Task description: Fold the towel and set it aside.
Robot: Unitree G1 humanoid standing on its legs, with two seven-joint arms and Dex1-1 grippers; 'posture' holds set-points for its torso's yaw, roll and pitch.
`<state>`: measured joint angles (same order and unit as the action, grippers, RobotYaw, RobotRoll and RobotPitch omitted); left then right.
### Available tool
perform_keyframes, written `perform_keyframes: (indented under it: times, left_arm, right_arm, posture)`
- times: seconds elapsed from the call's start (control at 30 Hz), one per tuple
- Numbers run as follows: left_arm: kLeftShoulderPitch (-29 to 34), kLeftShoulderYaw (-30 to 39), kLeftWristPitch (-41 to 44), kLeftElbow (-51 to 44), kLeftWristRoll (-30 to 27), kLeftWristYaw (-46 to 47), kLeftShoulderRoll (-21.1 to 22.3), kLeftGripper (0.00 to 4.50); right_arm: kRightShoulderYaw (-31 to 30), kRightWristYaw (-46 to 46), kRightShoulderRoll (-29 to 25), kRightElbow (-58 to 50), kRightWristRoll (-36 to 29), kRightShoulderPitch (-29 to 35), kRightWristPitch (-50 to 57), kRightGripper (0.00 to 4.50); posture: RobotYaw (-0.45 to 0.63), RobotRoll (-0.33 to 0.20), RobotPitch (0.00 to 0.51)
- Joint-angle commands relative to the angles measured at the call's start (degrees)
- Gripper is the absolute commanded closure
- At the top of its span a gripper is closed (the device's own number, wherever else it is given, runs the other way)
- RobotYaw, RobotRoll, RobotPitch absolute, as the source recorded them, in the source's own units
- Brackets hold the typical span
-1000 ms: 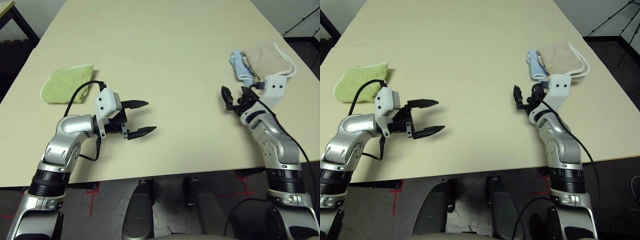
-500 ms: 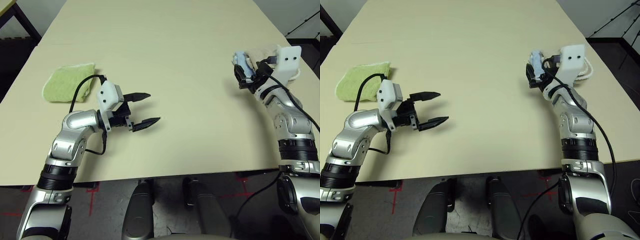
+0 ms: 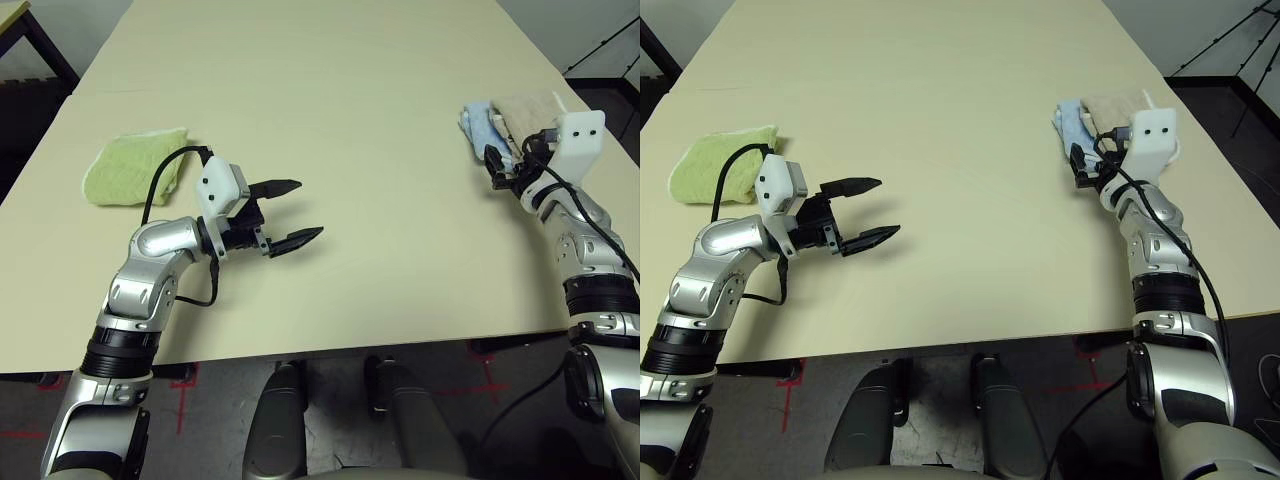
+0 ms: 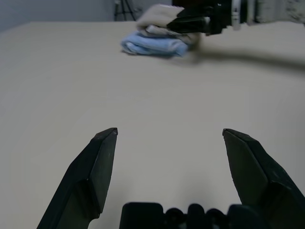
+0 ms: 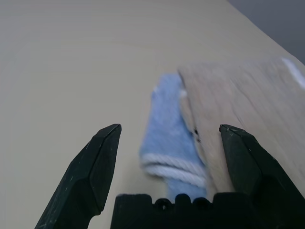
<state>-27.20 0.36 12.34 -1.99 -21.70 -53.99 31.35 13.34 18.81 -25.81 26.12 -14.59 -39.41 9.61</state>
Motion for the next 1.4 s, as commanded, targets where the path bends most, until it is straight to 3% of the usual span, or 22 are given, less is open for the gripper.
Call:
perform_keyframes:
  times: [0.03,0.27,0.57,0.9,1.4]
  left_arm:
    - [-3.4,3.9,3.1,0.3,-2.8,6.4,-3.2,0.00]
    - [-3.9,7.2,-1.0,2.4,1.2,18.0,-8.4,0.00]
    - [2.8,10.7,-10.7,2.6,9.2,30.5,-9.9,0.00]
    - [11.0,13.4,-13.9,3.3,13.3,38.3,-10.1,0.00]
    - [9.3,13.1,-13.5,5.3,12.8,40.5,-10.3,0.00]
  right_arm:
    - [-0.7,3.6,0.1,-11.0,-2.4,4.4,2.1,0.03]
    - [-1.3,6.1,0.2,-22.7,-3.0,14.0,2.0,0.03]
    - [0.1,4.3,1.3,-20.5,-0.4,20.3,-4.9,0.03]
    - [1.7,0.5,2.0,-9.8,2.4,20.6,-14.0,0.03]
    - [3.7,-2.0,4.0,-4.5,1.7,19.4,-21.9,0.03]
  posture:
    - [0.16,0.000,0.158]
    - [0.13,0.000,0.162]
    - [0.15,0.000,0.157]
    - [0.16,0.000,0.152]
    - [0.15,0.000,0.148]
